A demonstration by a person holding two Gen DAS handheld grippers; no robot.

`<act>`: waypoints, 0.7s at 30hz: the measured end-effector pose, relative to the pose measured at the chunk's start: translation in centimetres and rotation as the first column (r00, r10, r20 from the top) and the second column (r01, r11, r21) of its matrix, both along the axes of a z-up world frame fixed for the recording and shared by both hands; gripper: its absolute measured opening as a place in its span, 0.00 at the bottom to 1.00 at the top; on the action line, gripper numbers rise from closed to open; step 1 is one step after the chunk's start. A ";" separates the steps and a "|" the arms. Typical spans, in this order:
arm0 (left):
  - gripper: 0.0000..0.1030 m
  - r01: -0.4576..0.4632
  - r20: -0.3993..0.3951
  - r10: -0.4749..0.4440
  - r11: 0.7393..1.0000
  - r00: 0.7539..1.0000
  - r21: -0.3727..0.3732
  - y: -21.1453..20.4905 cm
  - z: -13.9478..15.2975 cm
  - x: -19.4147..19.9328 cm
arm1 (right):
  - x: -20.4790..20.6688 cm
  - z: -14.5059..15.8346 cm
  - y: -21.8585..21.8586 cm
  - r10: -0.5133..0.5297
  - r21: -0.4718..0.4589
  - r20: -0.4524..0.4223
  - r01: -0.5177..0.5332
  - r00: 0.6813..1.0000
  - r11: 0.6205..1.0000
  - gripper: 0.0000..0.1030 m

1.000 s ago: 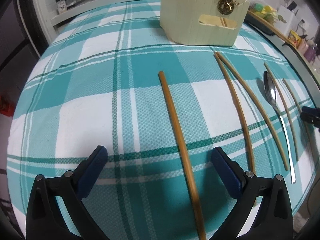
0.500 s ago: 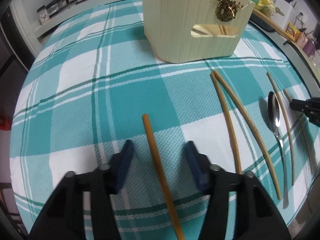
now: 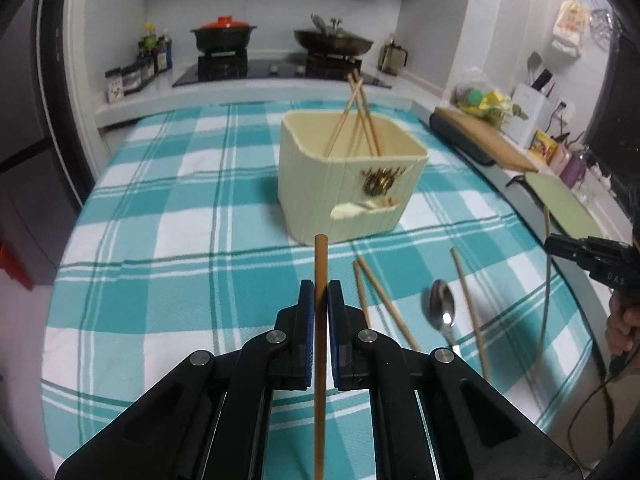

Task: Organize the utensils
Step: 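Lift the chopsticks with both tools and carry them over the cream holder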

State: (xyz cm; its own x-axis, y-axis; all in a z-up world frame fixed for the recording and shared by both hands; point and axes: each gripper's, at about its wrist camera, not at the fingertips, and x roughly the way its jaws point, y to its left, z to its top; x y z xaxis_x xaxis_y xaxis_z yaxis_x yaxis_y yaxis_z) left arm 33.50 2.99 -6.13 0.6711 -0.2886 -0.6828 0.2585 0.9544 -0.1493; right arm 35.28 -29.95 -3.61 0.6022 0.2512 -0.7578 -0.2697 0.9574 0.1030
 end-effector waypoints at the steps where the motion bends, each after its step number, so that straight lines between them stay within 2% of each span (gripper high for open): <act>1: 0.05 0.002 0.027 -0.002 1.000 1.000 -0.011 0.1 1.0 -0.6 | -0.8 1.3 0.2 0.005 0.009 0.029 -0.005 1.000 1.000 0.07; 5: 0.05 0.011 0.125 -0.005 0.999 0.992 -0.052 0.4 4.6 -3.2 | -3.6 5.7 0.5 0.013 0.045 0.140 -0.019 0.990 0.999 0.07; 10: 0.05 0.016 0.210 0.003 0.996 0.978 -0.089 0.2 7.2 -5.4 | -6.1 9.1 1.1 0.004 0.060 0.257 -0.020 0.967 0.998 0.07; 15: 0.05 0.026 0.242 0.003 0.993 0.970 -0.117 0.0 8.6 -6.2 | -7.5 11.8 2.0 0.000 0.065 0.373 -0.026 0.928 0.998 0.07; 21: 0.04 0.034 0.263 0.001 0.991 0.965 -0.129 -0.2 9.6 -6.7 | -7.9 13.9 2.5 -0.007 0.082 0.440 -0.033 0.898 0.996 0.07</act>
